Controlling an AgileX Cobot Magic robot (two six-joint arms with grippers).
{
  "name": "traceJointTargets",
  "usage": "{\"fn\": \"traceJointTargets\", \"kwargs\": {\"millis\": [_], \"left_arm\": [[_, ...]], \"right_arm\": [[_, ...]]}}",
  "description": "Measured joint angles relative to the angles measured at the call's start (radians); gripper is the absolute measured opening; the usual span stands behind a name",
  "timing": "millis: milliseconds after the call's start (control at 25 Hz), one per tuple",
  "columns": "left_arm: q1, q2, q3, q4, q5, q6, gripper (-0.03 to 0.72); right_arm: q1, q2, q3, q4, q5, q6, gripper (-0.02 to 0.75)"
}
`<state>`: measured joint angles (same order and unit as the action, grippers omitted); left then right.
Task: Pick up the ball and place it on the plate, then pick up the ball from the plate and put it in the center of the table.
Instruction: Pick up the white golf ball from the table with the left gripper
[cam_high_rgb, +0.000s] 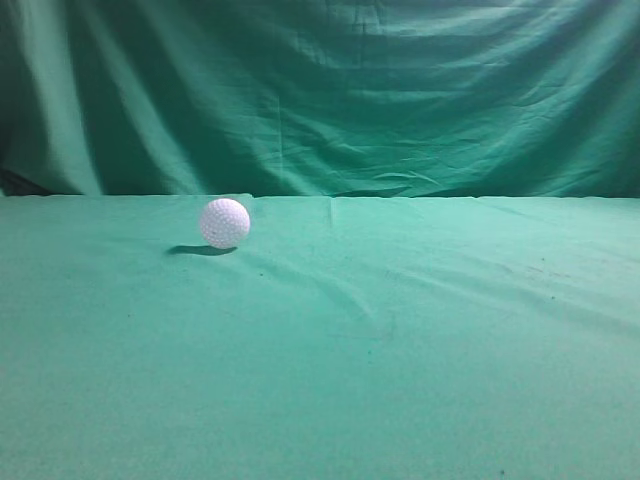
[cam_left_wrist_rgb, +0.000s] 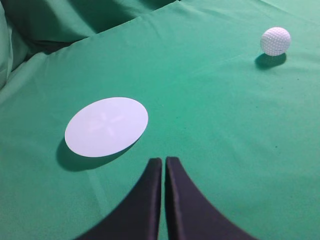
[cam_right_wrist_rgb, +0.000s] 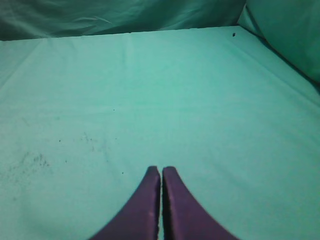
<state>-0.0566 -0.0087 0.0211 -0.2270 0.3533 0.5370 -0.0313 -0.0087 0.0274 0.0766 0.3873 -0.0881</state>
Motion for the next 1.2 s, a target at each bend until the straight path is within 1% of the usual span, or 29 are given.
{"fn": "traceJointTargets", "kwargs": {"millis": [880, 920, 960, 1120, 1160, 1200], "left_arm": [[0.000, 0.000, 0.000, 0.000, -0.002, 0.000, 0.000], [0.000, 0.000, 0.000, -0.020, -0.012, 0.000, 0.000], [0.000, 0.000, 0.000, -0.068, -0.024, 0.000, 0.000], [0.000, 0.000, 0.000, -0.380, -0.162, 0.000, 0.000], [0.000, 0.000, 0.000, -0.429, -0.196, 0.000, 0.000], [0.000, 0.000, 0.000, -0.455, -0.236, 0.000, 0.000]], "right_arm": [[0.000, 0.000, 0.000, 0.000, 0.000, 0.000, 0.000], [0.000, 0.000, 0.000, 0.000, 0.000, 0.000, 0.000], [0.000, 0.000, 0.000, 0.000, 0.000, 0.000, 0.000], [0.000, 0.000, 0.000, 0.000, 0.000, 0.000, 0.000], [0.000, 0.000, 0.000, 0.000, 0.000, 0.000, 0.000], [0.000, 0.000, 0.000, 0.000, 0.000, 0.000, 0.000]]}}
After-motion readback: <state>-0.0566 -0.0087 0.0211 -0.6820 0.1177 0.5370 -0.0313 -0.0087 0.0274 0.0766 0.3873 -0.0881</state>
